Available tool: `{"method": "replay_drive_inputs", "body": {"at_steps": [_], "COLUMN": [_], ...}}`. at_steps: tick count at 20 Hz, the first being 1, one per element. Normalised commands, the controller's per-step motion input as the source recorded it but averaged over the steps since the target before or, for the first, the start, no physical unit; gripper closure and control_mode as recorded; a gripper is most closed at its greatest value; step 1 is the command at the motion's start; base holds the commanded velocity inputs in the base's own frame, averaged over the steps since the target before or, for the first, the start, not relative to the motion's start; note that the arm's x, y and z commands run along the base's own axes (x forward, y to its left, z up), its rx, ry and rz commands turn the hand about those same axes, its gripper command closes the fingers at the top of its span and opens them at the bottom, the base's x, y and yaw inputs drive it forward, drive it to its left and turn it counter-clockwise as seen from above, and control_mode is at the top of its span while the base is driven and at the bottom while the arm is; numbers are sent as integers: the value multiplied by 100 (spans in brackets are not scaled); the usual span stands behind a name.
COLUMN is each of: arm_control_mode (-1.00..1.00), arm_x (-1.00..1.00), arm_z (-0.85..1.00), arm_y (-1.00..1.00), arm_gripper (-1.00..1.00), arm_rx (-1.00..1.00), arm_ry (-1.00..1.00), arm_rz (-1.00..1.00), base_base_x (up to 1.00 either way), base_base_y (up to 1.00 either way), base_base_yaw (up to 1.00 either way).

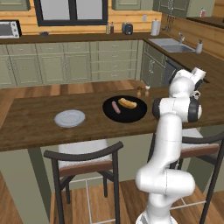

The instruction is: Place one bun and one sausage from the bowl on each plate.

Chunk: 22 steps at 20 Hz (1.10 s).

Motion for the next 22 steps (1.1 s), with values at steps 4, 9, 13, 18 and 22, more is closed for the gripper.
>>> {"method": "replay_drive_inputs", "body": {"at_steps": [4,9,13,18,22], "arm_control_mode": [-100,-100,-100,-100,-100], "arm_x": [28,6,6,4,5], "arm_z": [-50,-72,-46,-33,-27], "arm_y": [-21,-11,-9,-11,-6], "arm_gripper": [100,100,100,100,100], "arm_rx": [0,0,0,0,0], "arm_ry": [-4,-5,-9,-8,-12], "arm_rz": [0,0,0,0,0], "base_base_x": [0,0,0,0,0], "base_base_y": [0,0,0,0,0], "base_base_yaw": [0,0,0,0,0]}}
